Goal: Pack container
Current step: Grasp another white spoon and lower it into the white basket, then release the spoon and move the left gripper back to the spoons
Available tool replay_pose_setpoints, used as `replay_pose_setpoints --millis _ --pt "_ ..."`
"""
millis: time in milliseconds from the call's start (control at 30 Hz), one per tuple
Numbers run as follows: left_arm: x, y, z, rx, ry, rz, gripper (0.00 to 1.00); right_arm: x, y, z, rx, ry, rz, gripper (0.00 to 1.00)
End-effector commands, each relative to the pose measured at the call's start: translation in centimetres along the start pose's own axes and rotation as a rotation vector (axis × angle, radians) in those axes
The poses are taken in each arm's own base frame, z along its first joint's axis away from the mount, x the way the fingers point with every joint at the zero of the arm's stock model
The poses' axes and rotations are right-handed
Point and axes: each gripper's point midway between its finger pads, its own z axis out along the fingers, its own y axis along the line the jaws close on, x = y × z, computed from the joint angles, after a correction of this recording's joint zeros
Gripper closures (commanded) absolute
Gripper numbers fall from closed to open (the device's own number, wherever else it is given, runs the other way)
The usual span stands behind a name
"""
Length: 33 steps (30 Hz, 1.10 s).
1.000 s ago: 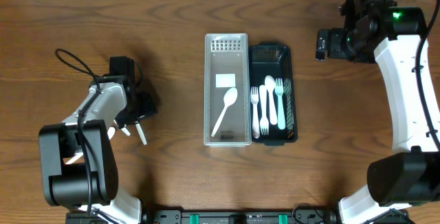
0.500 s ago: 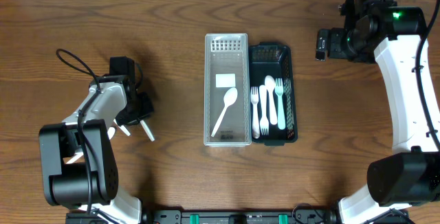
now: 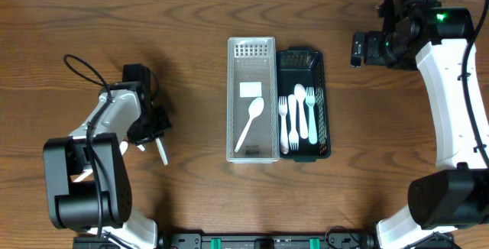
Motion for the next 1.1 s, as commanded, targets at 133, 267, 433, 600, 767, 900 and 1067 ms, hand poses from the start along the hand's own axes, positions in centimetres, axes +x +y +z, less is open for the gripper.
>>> replay_pose_setpoints --millis 133,267,433,600,767,900,1067 --pt "-0.7 -8.2 -14.4 0.124 -0.306 0.242 0.94 0.2 -0.1 -0.1 -0.002 0.002 -0.005 0.01" --pt "2.1 -14.1 -20.8 0.22 -0.467 0.428 0.94 0.2 -0.1 -0.1 -0.002 0.002 -0.005 0.01" --pt "5.3 -19.4 -21.5 0.292 -0.498 0.568 0.94 0.2 -0.1 -0.1 -0.002 0.002 -0.005 0.01" --pt "6.4 -22.7 -17.0 0.248 -0.406 0.624 0.94 0.1 -0.1 -0.1 -0.002 0.001 -0.005 0.01" --pt "6.3 -24.1 -10.8 0.151 -0.29 0.652 0.94 0.2 -0.1 -0.1 -0.002 0.002 -0.005 0.01" --pt "6.3 -24.0 -7.9 0.099 -0.232 0.657 0.94 0.1 -0.1 -0.1 -0.002 0.0 -0.005 0.01" --pt "6.2 -24.2 -7.3 0.094 -0.228 0.66 0.66 0.2 -0.1 -0.1 -0.002 0.002 -0.009 0.01"
